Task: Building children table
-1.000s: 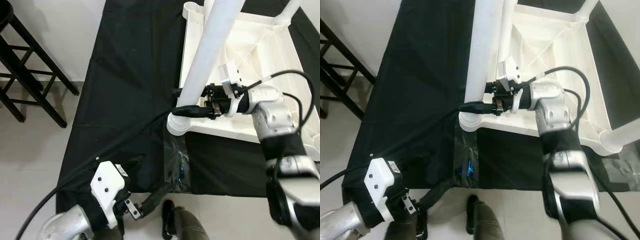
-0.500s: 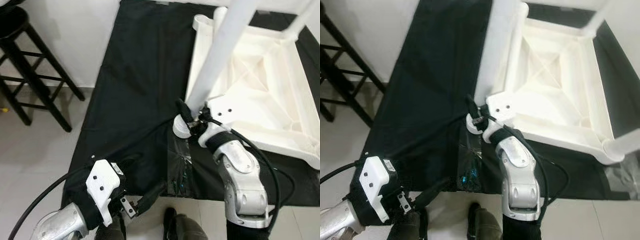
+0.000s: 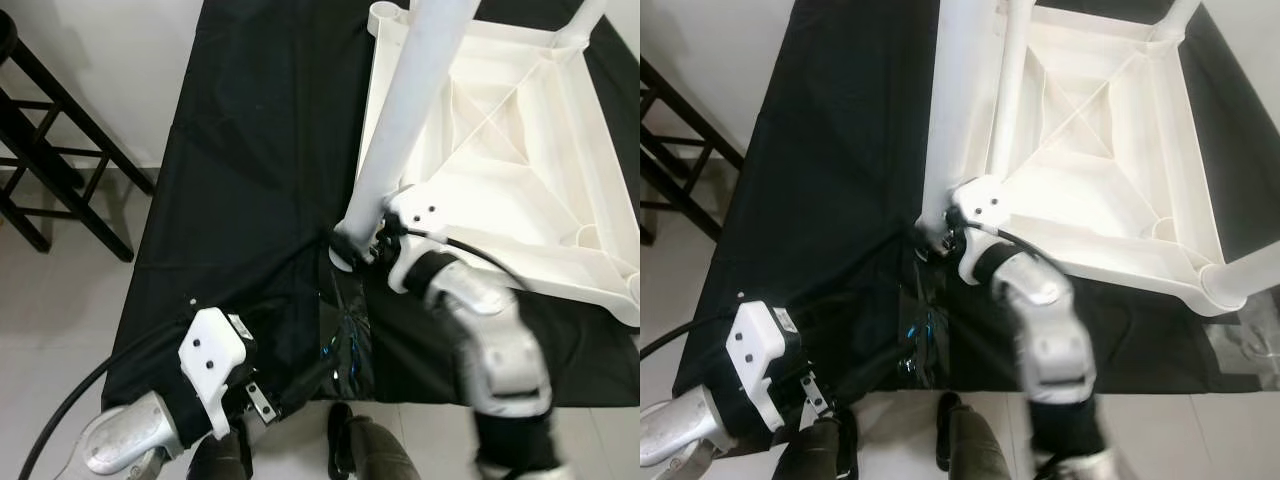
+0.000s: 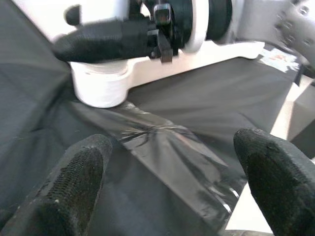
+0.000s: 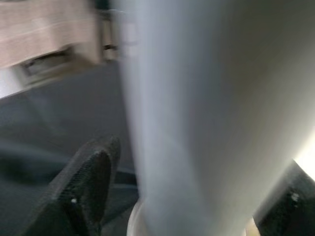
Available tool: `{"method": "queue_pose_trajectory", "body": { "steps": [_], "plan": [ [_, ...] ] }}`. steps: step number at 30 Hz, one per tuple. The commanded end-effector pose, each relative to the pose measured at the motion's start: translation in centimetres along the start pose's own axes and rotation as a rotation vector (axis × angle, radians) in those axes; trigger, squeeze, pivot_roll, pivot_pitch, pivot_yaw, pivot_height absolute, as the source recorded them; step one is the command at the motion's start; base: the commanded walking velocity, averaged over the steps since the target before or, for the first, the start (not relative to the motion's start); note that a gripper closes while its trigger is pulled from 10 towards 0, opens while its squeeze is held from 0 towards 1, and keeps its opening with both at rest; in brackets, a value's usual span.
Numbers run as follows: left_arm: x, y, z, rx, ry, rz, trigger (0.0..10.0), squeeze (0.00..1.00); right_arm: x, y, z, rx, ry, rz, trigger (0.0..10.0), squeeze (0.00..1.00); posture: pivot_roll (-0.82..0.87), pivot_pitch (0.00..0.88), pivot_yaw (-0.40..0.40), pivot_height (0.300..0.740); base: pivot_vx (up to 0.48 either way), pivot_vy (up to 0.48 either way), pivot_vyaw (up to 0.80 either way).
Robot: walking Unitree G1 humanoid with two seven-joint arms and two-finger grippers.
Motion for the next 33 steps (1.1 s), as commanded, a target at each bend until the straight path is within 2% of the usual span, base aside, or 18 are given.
{"method": "queue_pose_trajectory", "body": {
  "steps": [1,2,4,7,8,11,12,14,15,24,29,30,31,32,33],
  "plan": [
    [0.0,-0.4,-0.5,0.037,-0.009,0.009,10.0,0.0,0.2,0.3,0.3,0.065,0.152,0.02,10.0,0.0,0.15,0.319,-0.075,0.74,0.0,0.0,0.0],
    [0.0,-0.4,-0.5,0.037,-0.009,0.009,10.0,0.0,0.2,0.3,0.3,0.065,0.152,0.02,10.0,0.0,0.15,0.319,-0.075,0.74,0.0,0.0,0.0],
    [0.0,-0.4,-0.5,0.035,-0.005,0.008,10.0,0.0,0.5,1.0,-1.2,0.125,0.211,0.052,10.0,0.0,0.15,0.318,-0.076,0.74,0.0,0.0,0.0],
    [0.0,-0.4,-0.5,0.035,-0.005,0.008,10.0,0.0,0.6,1.2,-1.7,0.14,0.235,0.059,10.0,0.0,0.15,0.318,-0.076,0.74,0.0,0.0,0.0],
    [-0.1,-0.4,-0.6,0.036,-0.004,0.006,10.0,0.0,0.5,1.6,-3.1,0.153,0.287,0.083,10.0,0.0,0.16,0.319,-0.083,0.74,0.0,0.0,0.0],
    [-0.2,-0.4,-0.6,0.036,-0.003,0.006,10.0,0.0,0.4,1.8,-3.6,0.147,0.301,0.081,10.0,0.0,0.16,0.319,-0.083,0.74,0.0,0.0,0.0],
    [-0.2,-0.3,-0.6,0.033,0.001,0.006,10.0,0.0,-0.1,2.7,-4.5,0.129,0.322,0.049,4.3,0.0,0.17,0.318,-0.086,0.74,0.0,0.0,0.0],
    [-0.2,-0.3,-0.5,0.032,0.003,0.006,10.0,0.0,-0.4,3.0,-4.7,0.125,0.331,0.038,4.3,0.0,0.17,0.318,-0.086,0.74,0.0,0.0,0.0],
    [-0.1,-0.3,-0.5,0.031,0.005,0.006,10.0,0.0,-0.4,3.1,-4.7,0.112,0.361,0.04,0.0,0.0,0.18,0.319,-0.087,0.74,0.0,0.0,0.0],
    [0.0,-0.3,-0.5,0.024,0.01,0.013,10.0,0.0,-0.4,2.5,-4.4,0.077,0.454,0.053,0.0,0.0,0.18,0.317,-0.088,0.74,0.0,0.0,0.0],
    [0.0,-0.3,-0.4,0.022,0.011,0.012,10.0,0.0,0.1,1.4,-4.4,0.054,0.418,0.033,0.0,0.0,0.17,0.313,-0.092,0.74,0.0,0.0,0.0],
    [-0.1,-0.3,-0.5,0.024,0.01,0.011,10.0,0.0,0.1,0.9,-4.3,0.05,0.361,0.016,0.0,0.0,0.16,0.312,-0.094,0.74,0.0,0.0,0.0],
    [-0.1,-0.3,-0.5,0.024,0.01,0.011,10.0,0.0,0.1,0.9,-4.3,0.05,0.361,0.016,0.0,0.0,0.16,0.312,-0.094,0.74,0.0,0.0,0.0],
    [0.0,-0.4,-0.5,0.025,0.009,0.012,10.0,0.0,0.0,0.4,-4.2,0.041,0.288,-0.001,0.0,0.0,0.15,0.313,-0.095,0.74,0.0,0.0,0.0],
    [0.1,-0.4,-0.5,0.027,0.007,0.013,10.0,0.0,-0.8,-1.3,-4.4,-0.033,0.015,-0.037,0.0,0.0,0.14,0.312,-0.092,0.74,0.0,0.0,0.0]
  ]
}}
Point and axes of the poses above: a point about 5 cm out from each wrist's last joint towards the gripper, its own x axis pointing back from the gripper into the wrist, its own y axis along the axis of the wrist's last joint, z = x × y, the point moved 4 cm from there along -x, pointing out of the wrist towards the gripper, and after that the axes turned 15 degrees about -x, right-handed, at the moved point
